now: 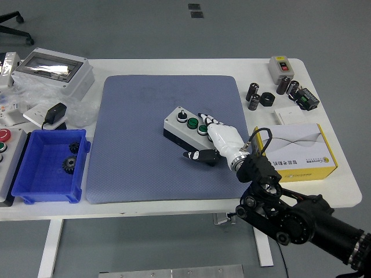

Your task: Pick up the button,place it on the desk,press the button,press the button

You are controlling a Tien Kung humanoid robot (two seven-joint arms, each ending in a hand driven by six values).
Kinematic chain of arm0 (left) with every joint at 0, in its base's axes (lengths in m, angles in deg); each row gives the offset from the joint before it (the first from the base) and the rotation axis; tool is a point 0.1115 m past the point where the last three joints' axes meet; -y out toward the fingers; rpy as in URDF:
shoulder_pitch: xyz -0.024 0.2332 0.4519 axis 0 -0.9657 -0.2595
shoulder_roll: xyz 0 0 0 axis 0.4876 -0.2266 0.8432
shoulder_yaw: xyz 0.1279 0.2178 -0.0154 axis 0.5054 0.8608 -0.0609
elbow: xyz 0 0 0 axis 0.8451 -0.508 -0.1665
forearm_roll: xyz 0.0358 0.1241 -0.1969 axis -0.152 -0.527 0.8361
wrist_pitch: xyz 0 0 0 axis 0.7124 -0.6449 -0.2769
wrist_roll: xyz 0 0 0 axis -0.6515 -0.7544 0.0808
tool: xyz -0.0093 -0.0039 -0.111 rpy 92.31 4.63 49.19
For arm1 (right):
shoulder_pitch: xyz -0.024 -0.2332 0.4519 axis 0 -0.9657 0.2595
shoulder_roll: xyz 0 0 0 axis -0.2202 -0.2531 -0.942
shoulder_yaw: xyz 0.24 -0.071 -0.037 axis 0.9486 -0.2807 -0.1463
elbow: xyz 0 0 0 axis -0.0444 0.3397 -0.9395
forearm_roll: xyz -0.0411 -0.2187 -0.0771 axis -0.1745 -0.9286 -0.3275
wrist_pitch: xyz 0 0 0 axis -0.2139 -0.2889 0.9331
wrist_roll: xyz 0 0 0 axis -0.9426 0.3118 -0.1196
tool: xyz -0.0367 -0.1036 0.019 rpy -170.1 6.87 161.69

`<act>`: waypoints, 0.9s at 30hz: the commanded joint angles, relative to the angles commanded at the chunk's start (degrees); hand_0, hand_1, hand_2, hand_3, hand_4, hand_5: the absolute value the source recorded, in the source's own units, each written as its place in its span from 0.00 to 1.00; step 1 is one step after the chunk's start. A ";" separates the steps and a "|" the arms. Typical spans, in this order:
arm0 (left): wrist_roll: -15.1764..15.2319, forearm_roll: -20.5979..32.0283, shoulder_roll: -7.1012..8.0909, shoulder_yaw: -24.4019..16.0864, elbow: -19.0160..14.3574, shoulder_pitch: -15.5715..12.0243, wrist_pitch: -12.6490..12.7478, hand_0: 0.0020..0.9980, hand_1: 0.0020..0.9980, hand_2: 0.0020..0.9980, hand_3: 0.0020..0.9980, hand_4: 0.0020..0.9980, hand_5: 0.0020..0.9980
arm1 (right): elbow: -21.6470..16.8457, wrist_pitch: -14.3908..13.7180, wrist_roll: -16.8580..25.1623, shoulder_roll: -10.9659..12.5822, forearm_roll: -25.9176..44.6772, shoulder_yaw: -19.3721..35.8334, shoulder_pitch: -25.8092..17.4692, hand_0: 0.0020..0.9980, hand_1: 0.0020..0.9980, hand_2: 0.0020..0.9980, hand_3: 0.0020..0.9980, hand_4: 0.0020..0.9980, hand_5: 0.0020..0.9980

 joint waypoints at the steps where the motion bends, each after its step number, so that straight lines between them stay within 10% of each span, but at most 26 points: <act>1: 0.07 0.03 -0.01 0.01 0.01 -0.01 -0.03 0.65 0.59 0.52 0.60 0.54 0.08 | 0.01 -0.37 0.03 0.00 0.07 -0.06 0.01 0.38 0.80 0.96 1.00 1.00 0.47; 18: 1.13 0.33 0.07 0.18 0.11 0.02 -0.87 0.65 0.59 0.52 0.59 0.53 0.07 | 0.74 -1.17 -2.69 0.05 -2.38 -2.94 0.47 0.20 0.56 0.80 1.00 0.81 0.16; 19: 1.20 0.33 0.07 0.18 0.11 0.02 -0.95 0.65 0.59 0.52 0.59 0.53 0.07 | 0.95 -1.29 -2.69 0.04 -2.52 -3.01 0.49 0.13 0.44 0.61 1.00 0.68 0.06; 27: 1.60 0.39 0.07 0.13 0.12 0.01 -1.20 0.66 0.59 0.53 0.59 0.53 0.05 | 2.07 -2.63 -3.37 -0.06 -3.94 -3.60 0.48 0.12 0.43 0.59 1.00 0.72 0.09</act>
